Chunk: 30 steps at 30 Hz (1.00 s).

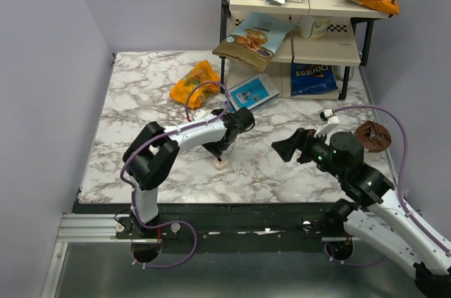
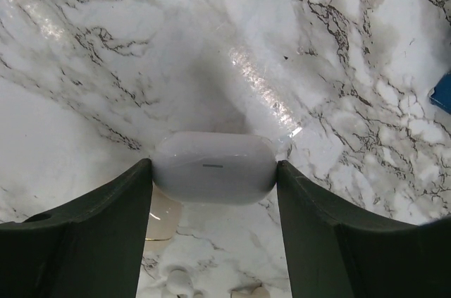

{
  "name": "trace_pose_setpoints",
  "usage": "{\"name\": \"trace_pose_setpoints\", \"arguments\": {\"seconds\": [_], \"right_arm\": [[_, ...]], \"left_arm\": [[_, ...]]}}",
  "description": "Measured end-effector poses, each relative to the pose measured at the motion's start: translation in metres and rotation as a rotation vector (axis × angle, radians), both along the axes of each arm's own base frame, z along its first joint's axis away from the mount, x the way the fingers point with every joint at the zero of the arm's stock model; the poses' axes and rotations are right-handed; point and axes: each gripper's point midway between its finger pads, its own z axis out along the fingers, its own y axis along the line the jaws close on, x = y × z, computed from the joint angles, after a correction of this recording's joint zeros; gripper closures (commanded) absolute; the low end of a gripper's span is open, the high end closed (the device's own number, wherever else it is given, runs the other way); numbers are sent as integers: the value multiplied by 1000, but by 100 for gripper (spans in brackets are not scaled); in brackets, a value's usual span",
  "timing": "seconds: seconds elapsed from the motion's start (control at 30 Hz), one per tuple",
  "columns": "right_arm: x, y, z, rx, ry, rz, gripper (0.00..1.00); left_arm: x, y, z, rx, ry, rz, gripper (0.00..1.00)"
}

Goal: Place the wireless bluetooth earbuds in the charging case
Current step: Adjust the charging case at the center of the board.

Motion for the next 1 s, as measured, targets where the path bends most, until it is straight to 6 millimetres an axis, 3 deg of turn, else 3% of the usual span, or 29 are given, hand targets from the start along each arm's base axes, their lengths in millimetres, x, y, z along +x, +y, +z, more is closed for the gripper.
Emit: {"name": "trace_pose_setpoints", "arguments": {"seconds": [0.17, 0.37, 0.77, 0.9, 1.0], "right_arm": [[-2, -1, -1, 4, -5, 0, 3], [-3, -2, 2, 10, -14, 0, 3], [-3, -3, 1, 6, -14, 0, 3], [-4, -8, -1, -12, -16, -11, 3], [-5, -11, -1, -23, -27, -19, 3]], "left_arm": [[7, -4, 1, -28, -23, 15, 28], [18, -4, 3, -42, -42, 2, 14], [27, -2, 4, -14, -33, -54, 5], [37, 1, 25, 64, -57, -177, 3], [41, 6, 49, 145, -83, -385, 1]]}}
